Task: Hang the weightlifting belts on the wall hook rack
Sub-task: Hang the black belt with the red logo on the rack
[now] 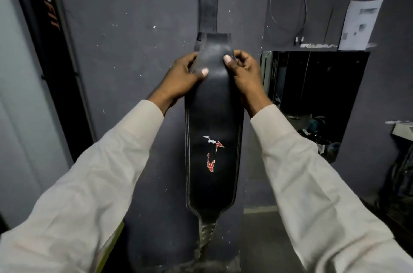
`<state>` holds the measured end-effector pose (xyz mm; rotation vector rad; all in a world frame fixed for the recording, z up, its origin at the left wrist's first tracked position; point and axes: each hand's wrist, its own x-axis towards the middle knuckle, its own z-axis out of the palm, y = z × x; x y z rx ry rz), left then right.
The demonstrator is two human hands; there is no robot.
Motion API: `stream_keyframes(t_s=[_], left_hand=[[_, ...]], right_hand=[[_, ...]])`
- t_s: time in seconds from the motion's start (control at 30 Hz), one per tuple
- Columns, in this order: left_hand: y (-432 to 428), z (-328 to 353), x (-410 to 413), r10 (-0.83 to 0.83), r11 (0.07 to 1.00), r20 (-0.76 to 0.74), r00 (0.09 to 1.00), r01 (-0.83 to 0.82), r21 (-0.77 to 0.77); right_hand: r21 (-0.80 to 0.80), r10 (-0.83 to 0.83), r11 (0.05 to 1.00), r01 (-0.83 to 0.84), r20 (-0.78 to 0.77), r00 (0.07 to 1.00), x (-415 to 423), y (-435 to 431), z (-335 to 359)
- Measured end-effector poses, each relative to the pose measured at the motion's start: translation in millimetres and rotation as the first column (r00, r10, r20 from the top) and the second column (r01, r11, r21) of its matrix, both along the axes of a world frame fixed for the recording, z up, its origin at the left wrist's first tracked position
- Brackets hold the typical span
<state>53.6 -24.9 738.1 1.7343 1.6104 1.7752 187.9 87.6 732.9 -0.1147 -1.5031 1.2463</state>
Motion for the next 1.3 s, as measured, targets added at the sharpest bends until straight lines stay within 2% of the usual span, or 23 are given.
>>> stream_keyframes(t_s=[0.07,0.23,0.37,0.47,0.57,0.67,0.73,0.83,0.93,1.0,1.1,1.17,1.23,1.3], left_hand=[[-3,-14,-7,0.002,0.998,-0.017,1.000,-0.003,-0.060],[-2,-40,-14,0.178,0.984,0.052,0.983,-0.177,-0.007],[-9,-108,-34,0.129,0.966,0.068,0.989,-0.109,-0.235],[-10,-165,-53,0.168,0.908,0.019,0.986,-0.147,-0.393],[-13,-198,-54,0.141,0.851,0.060,0.988,-0.090,-0.517],[-20,-219,-56,0.122,0.758,0.034,0.992,-0.070,-0.648],[-25,-221,-58,0.138,0.792,0.016,0.990,-0.100,-0.602],[-23,-187,-57,0.198,0.934,0.005,0.980,-0.187,-0.305],[-20,-114,-44,0.261,0.965,0.049,0.964,-0.259,-0.050],[-19,-64,-34,0.216,0.971,0.123,0.969,-0.227,0.076],[-17,-4,-23,0.011,0.995,0.243,0.970,-0.036,0.098],[-14,16,-19,0.005,0.999,0.232,0.973,-0.017,0.049],[-14,17,-16,0.007,0.999,0.227,0.974,-0.015,0.032],[-13,2,-15,-0.050,0.998,0.222,0.974,0.042,0.042]], right_hand=[[-0.008,-0.048,0.999,0.048,-0.038,0.998,-3,2,5],[0.004,-0.083,0.996,0.084,-0.085,0.993,-14,1,8],[-0.007,-0.108,0.994,0.108,-0.092,0.990,-15,4,14],[-0.016,-0.121,0.993,0.120,-0.087,0.989,-17,5,17],[-0.009,-0.125,0.992,0.125,-0.080,0.989,-24,1,17],[-0.008,-0.135,0.991,0.135,-0.070,0.988,-28,-1,15],[-0.004,-0.122,0.992,0.122,-0.074,0.990,-27,0,13],[-0.010,-0.069,0.998,0.069,-0.075,0.995,-25,-1,10],[-0.010,-0.024,1.000,0.024,-0.055,0.998,-27,-9,6],[0.003,0.017,1.000,-0.017,-0.035,0.999,-27,-15,1],[0.079,0.061,0.995,-0.063,0.032,0.998,-28,-22,-13],[0.087,0.089,0.991,-0.097,0.095,0.991,-27,-25,-23],[-0.008,0.152,0.988,-0.153,0.137,0.979,-22,-21,-26],[-0.159,0.303,0.948,-0.276,0.177,0.937,-18,-14,-17]])
